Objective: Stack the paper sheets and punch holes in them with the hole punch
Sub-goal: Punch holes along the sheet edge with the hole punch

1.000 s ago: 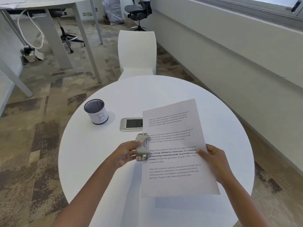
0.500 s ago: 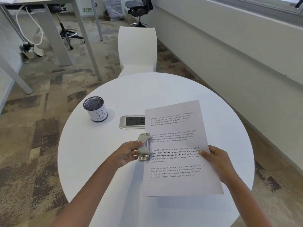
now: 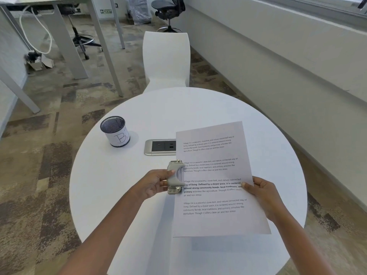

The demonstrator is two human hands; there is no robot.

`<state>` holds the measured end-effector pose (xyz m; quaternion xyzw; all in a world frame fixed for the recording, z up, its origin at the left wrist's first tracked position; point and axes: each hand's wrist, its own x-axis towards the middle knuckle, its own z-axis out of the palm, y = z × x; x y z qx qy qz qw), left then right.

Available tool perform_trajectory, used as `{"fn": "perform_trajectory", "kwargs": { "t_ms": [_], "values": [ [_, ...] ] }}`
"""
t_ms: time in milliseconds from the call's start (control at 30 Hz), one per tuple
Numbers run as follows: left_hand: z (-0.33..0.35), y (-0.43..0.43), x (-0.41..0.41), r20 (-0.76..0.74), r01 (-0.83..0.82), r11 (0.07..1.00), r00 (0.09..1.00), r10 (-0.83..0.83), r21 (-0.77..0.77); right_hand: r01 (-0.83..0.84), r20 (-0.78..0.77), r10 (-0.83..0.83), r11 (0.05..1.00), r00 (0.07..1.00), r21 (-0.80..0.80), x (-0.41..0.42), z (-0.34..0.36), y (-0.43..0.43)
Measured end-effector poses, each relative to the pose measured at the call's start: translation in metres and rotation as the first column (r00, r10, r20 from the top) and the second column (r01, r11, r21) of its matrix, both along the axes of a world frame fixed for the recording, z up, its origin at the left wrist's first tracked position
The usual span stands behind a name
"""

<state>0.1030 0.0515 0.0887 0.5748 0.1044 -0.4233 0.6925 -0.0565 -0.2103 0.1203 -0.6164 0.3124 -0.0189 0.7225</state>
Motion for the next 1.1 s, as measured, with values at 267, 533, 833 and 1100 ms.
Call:
{"fn": "perform_trajectory", "kwargs": {
  "t_ms": [267,533,833,1100],
  "values": [
    [0.0,-0.007,0.0,0.032,-0.026,0.995,0.999,0.023,0.093,-0.001,0.0,0.001,1.0,1.0,-0.007,-0.002,-0.002,-0.001],
    [-0.003,-0.013,-0.005,0.043,-0.055,0.989,0.998,0.05,0.134,0.011,-0.011,-0.011,1.0,1.0,0.005,-0.005,-0.006,-0.002],
    [-0.008,-0.017,-0.009,0.045,-0.091,0.985,0.995,0.085,0.148,0.017,-0.018,-0.017,1.0,1.0,0.018,-0.006,-0.012,-0.002],
    [-0.012,-0.013,-0.009,-0.01,-0.037,0.992,0.999,0.039,0.12,0.001,-0.001,-0.001,1.0,1.0,0.013,-0.007,-0.011,-0.003]
  ]
}}
